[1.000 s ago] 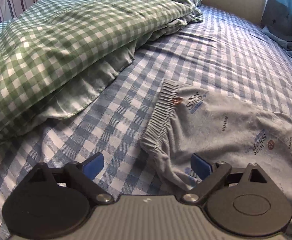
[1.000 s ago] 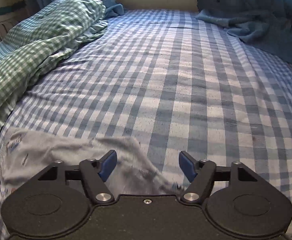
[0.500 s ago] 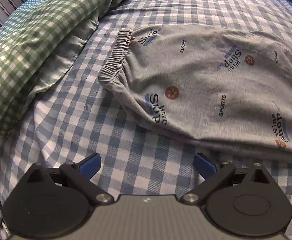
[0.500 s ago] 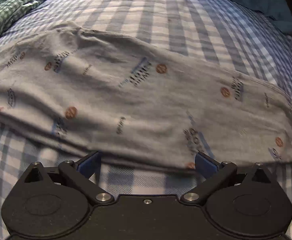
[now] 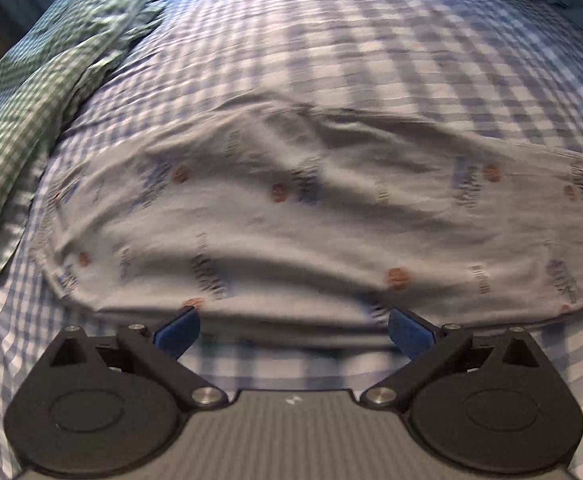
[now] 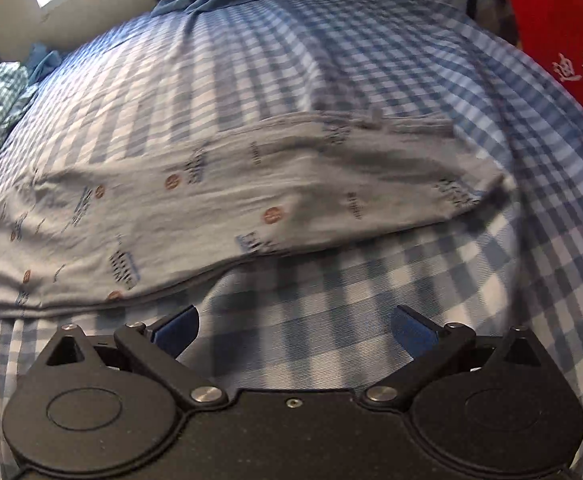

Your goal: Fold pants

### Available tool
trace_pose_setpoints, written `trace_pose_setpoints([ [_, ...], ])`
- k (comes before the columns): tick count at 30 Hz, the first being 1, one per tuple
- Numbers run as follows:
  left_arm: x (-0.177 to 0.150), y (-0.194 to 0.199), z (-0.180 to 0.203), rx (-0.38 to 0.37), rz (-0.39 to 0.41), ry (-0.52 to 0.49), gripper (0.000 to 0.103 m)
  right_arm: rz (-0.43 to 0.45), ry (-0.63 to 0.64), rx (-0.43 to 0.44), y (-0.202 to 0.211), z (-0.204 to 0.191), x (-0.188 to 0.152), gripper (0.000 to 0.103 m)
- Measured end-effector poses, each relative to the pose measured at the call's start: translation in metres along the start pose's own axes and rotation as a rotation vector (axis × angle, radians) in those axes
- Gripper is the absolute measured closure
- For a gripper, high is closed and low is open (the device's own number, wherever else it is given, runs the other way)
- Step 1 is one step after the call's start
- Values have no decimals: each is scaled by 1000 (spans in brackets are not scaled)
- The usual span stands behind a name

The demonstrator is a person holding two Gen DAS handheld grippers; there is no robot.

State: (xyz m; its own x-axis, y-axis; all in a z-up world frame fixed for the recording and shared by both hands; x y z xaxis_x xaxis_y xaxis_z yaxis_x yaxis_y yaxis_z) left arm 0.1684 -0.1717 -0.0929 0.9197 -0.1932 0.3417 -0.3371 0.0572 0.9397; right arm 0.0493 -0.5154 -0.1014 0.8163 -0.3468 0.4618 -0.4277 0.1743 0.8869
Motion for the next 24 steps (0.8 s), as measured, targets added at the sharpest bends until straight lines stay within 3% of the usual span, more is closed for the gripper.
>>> trace_pose_setpoints([
  [4,34,-9,92,-78,-3,-136,1,-6,-91,107,-20,61,14,1],
  [9,86,-17,196,-210,5,-296,1,3,-19,226,-35,92,28,1],
  [12,116,-26,255,-328,-7,-421,1,20,-21,246,-41,104,35,1],
  [15,134,-36,311,-395,-28,-539,1,31,-87,247,-54,121,44,4],
  [18,136,-52,356,-430,-52,-683,1,35,-167,267,-62,137,47,15],
  [21,131,-67,392,-389,-91,-791,1,48,-207,287,-67,149,50,24],
  [24,123,-80,416,-383,-108,-855,1,71,-210,270,-69,158,52,43],
])
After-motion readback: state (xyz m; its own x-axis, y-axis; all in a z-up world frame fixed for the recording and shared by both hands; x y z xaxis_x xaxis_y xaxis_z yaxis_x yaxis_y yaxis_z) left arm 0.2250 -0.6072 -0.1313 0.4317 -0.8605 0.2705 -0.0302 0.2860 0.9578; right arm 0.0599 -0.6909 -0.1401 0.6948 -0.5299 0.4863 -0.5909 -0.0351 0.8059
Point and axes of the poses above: each gripper's, at about its wrist camera, not at the fingertips, and y roughly against the way its jaws point, z to its right, x to its top, the point moved 1 cm from there along -y, roughly the way its jaws point, and after that the axes turned 9 degrees about -x, right-handed, at the moved point
